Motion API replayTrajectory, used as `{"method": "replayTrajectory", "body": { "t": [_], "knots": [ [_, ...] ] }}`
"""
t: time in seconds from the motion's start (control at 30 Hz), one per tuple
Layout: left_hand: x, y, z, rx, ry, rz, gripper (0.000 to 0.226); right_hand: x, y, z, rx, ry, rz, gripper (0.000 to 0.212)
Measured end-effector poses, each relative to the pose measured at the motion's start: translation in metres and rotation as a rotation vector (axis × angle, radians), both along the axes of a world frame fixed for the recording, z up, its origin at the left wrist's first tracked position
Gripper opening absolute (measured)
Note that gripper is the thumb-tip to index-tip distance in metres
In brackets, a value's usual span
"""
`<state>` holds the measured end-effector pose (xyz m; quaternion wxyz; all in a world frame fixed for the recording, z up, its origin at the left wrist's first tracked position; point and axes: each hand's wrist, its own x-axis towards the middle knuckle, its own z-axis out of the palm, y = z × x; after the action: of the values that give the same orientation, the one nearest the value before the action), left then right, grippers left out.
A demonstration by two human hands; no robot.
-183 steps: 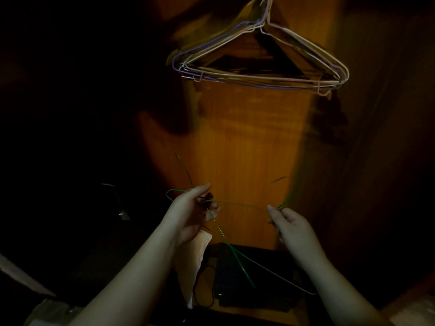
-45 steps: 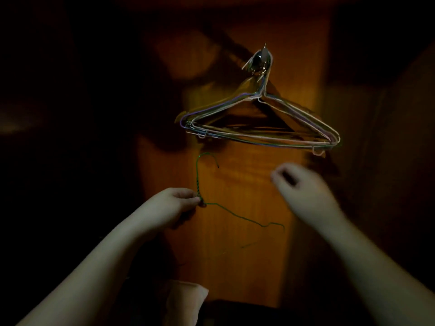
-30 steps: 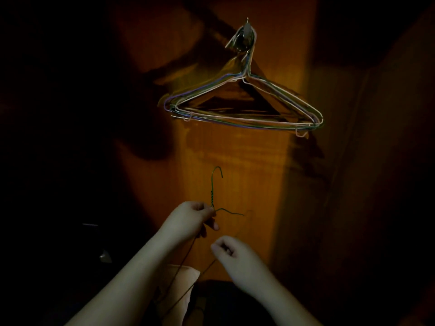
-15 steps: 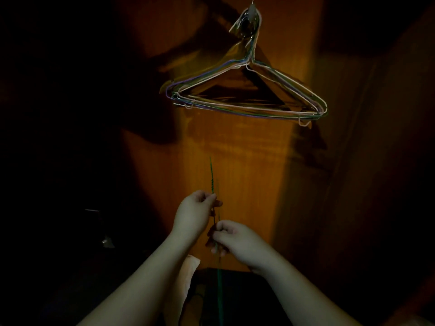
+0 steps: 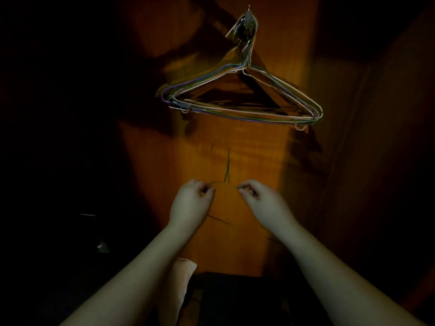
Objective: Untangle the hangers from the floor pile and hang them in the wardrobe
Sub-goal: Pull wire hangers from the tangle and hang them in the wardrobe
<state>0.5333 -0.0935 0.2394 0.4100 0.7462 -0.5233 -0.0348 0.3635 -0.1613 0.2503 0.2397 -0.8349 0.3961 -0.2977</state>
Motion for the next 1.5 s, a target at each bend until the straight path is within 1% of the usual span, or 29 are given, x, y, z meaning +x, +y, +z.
{"method": "replayTrajectory", "body": {
  "t": [0.03,0.1,0.17,0.23,0.3,0.4,0.47,0.57,0.63,0.7,0.87,0.97,1.07,1.2,1.3,1.5],
  "knots": [
    [0.006,-0.001,0.005,-0.045,-0.081,0.032,0.026,-0.005,-0.005,0.011,-0.022,-0.01,0.007,0.02],
    [0.016,-0.003,0.017,-0.108,-0.193,0.082,0.036,-0.015,-0.013,0.034,-0.061,-0.031,0.042,0.014],
    [0.025,-0.005,0.034,-0.108,-0.276,0.088,0.045,-0.025,-0.021,0.056,-0.091,-0.047,0.078,0.013],
    [0.033,-0.008,0.05,-0.087,-0.32,0.065,0.044,-0.034,-0.029,0.078,-0.132,-0.063,0.098,0.013],
    [0.039,-0.008,0.066,-0.088,-0.338,0.043,0.033,-0.04,-0.037,0.1,-0.175,-0.101,0.103,0.012],
    [0.047,-0.003,0.088,-0.13,-0.312,0.004,0.018,-0.049,-0.049,0.13,-0.224,-0.153,0.087,0.011],
    [0.054,0.0,0.102,-0.17,-0.304,0.0,0.014,-0.054,-0.057,0.147,-0.25,-0.165,0.079,0.01],
    [0.065,0.003,0.122,-0.28,-0.345,0.02,0.015,-0.057,-0.066,0.171,-0.282,-0.213,0.062,0.012],
    [0.07,0.003,0.135,-0.334,-0.318,0.012,0.016,-0.056,-0.071,0.187,-0.307,-0.229,0.045,0.009],
    [0.074,0.001,0.146,-0.366,-0.291,0.023,0.018,-0.054,-0.077,0.204,-0.329,-0.203,0.04,0.008],
    [0.077,-0.015,0.172,-0.456,-0.2,0.114,0.022,-0.045,-0.094,0.241,-0.346,-0.162,0.033,0.012],
    [0.079,-0.028,0.18,-0.461,-0.144,0.128,0.023,-0.035,-0.11,0.253,-0.325,-0.141,0.01,0.017],
    [0.084,-0.036,0.183,-0.479,-0.117,0.15,0.024,-0.025,-0.121,0.257,-0.313,-0.111,0.001,0.019],
    [0.087,-0.036,0.173,-0.476,-0.089,0.188,0.024,-0.014,-0.128,0.246,-0.322,-0.08,0.01,0.017],
    [0.091,-0.035,0.158,-0.467,-0.073,0.188,0.024,-0.011,-0.13,0.233,-0.315,-0.08,0.03,0.014],
    [0.096,-0.042,0.14,-0.43,-0.046,0.21,0.027,-0.005,-0.133,0.221,-0.288,-0.121,0.024,0.02]
  ]
}}
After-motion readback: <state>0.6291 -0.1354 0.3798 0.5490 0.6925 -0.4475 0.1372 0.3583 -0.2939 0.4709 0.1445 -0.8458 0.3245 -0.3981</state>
